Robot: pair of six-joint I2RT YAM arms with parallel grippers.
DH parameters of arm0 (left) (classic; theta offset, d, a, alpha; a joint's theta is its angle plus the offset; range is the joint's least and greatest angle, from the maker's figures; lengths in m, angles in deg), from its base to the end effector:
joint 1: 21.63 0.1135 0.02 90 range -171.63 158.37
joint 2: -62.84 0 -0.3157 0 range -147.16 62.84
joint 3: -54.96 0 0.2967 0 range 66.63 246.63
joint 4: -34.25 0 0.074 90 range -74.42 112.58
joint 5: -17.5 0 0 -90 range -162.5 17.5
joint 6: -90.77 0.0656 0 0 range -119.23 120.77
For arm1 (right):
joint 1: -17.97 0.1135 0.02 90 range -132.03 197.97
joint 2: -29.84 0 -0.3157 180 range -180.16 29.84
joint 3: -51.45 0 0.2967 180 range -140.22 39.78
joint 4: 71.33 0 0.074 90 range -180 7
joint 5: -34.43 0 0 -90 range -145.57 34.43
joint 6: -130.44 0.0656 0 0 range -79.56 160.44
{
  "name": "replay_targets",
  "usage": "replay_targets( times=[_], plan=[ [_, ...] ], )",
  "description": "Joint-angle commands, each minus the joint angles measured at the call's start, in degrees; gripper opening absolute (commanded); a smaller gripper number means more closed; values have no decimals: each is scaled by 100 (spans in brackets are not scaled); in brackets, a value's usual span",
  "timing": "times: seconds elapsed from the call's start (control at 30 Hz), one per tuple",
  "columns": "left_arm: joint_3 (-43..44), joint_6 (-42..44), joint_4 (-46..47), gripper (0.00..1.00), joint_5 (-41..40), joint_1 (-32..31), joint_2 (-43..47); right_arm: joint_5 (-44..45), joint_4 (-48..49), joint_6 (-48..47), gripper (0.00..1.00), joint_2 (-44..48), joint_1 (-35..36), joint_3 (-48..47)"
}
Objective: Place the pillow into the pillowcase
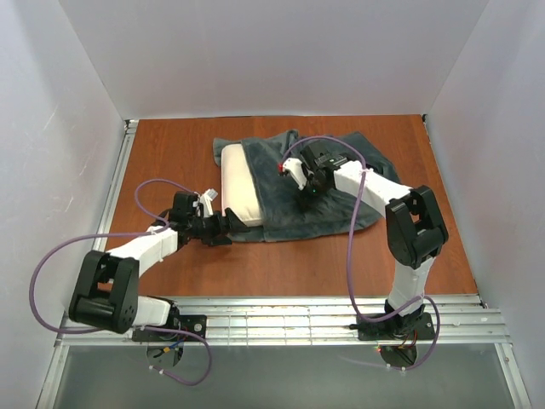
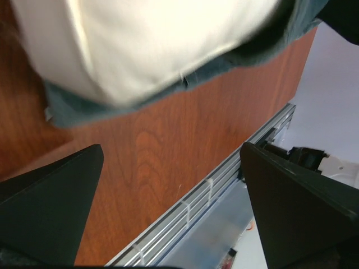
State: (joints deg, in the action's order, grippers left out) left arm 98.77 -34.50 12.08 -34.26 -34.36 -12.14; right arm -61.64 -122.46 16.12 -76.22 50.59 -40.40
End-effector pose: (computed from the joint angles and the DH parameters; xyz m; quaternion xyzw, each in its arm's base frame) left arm 0.2515 -0.0984 0.1642 -0.0743 0.8997 -0.4049 0.1450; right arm 0.3778 0.2501 0.2175 -0.4750 0.8522 0.0670 0.2089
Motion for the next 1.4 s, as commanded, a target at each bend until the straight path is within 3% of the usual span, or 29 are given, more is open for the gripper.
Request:
replay_targets(
  times=[0.0, 0.13, 0.2, 0.27, 0.3, 0.37, 0.43, 0.5, 0.57, 0.8, 1.2, 1.27, 1.3, 1.37],
  plan=[
    [257, -690, 812, 92, -264, -203, -349, 387, 685, -398, 50, -134, -80, -594],
    [774, -658, 1015, 87, -273, -256, -877, 299, 668, -460, 51, 251, -221, -604],
    [969, -439, 682, 86, -308, -230, -782, 98, 615, -434, 53, 680, -239, -525],
    [813, -402, 663, 87, -264, 15, -195, -78, 580, -381, 60, 920, -186, -656],
    [716, -419, 664, 89, -256, 129, 69, -88, 554, -329, 70, 929, -47, -1039],
    [566, -665, 646, 91, 146, 770, 571, 87, 353, -293, 71, 728, 243, -1568],
    [591, -858, 611, 94, 577, 1575, 721, 858, 369, -380, 72, 308, 849, -2147],
    [784, -816, 445, 96, 965, 1992, 765, 1612, 465, -547, 73, -18, 1462, -2431],
    [907, -588, 303, 98, 1150, 2563, 862, 1897, 466, -670, 98, -545, 1781, -2861],
    [2110, 2, -488, 98, 1852, 4058, 266, 2118, 957, -951, 99, -1732, 2432, -3188],
    [1779, 336, -400, 98, 1977, 4165, 265, 2918, 1424, -1426, 98, -2964, 2635, -3013],
    [1717, 362, -382, 98, 1889, 4165, 265, 3006, 1424, -1471, 83, -3078, 2583, -2977],
    [1699, 389, -391, 98, 1880, 4165, 256, 3006, 1398, -1462, 48, -3174, 2556, -3003],
    [1638, 503, -391, 96, 1776, 4165, 334, 3006, 1267, -1340, 2, -3202, 2469, -3187]
  ],
)
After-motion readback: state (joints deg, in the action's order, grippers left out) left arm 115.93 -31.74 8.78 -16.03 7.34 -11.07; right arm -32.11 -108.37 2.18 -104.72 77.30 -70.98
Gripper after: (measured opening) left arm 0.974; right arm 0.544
